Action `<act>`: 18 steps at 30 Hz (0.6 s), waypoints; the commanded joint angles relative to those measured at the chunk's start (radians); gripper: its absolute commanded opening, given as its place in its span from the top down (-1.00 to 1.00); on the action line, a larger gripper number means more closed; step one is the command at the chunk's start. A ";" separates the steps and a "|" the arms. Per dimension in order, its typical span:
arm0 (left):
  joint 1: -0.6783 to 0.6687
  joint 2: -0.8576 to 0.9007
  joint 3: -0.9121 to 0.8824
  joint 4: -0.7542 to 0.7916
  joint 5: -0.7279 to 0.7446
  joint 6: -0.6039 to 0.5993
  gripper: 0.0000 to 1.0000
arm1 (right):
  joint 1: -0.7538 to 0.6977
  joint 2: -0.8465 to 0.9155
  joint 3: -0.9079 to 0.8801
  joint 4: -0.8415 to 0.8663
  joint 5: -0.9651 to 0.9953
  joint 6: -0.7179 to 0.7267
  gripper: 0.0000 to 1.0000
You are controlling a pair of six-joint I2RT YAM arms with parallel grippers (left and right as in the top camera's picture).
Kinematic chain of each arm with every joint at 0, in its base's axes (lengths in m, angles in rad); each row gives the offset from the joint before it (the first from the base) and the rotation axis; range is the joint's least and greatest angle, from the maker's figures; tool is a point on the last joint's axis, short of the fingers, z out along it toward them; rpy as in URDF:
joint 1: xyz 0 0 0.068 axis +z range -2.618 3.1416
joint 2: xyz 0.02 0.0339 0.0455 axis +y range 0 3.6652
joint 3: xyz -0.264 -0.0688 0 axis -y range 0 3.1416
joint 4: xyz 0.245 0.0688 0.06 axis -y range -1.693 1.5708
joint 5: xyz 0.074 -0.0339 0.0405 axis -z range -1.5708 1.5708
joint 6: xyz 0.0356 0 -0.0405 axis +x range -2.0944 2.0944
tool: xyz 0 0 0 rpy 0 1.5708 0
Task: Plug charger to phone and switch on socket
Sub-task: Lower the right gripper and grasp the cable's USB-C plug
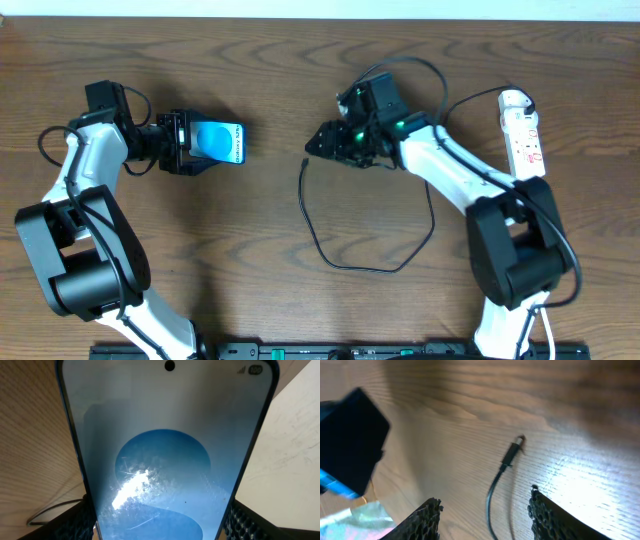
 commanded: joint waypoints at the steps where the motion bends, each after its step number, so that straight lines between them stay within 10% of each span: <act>1: 0.004 -0.019 0.008 0.001 0.015 0.006 -0.30 | 0.019 0.031 0.018 -0.003 0.014 0.111 -0.10; 18: 0.004 -0.019 0.008 0.001 0.013 0.006 -0.30 | 0.072 0.140 0.018 0.081 -0.012 0.220 0.28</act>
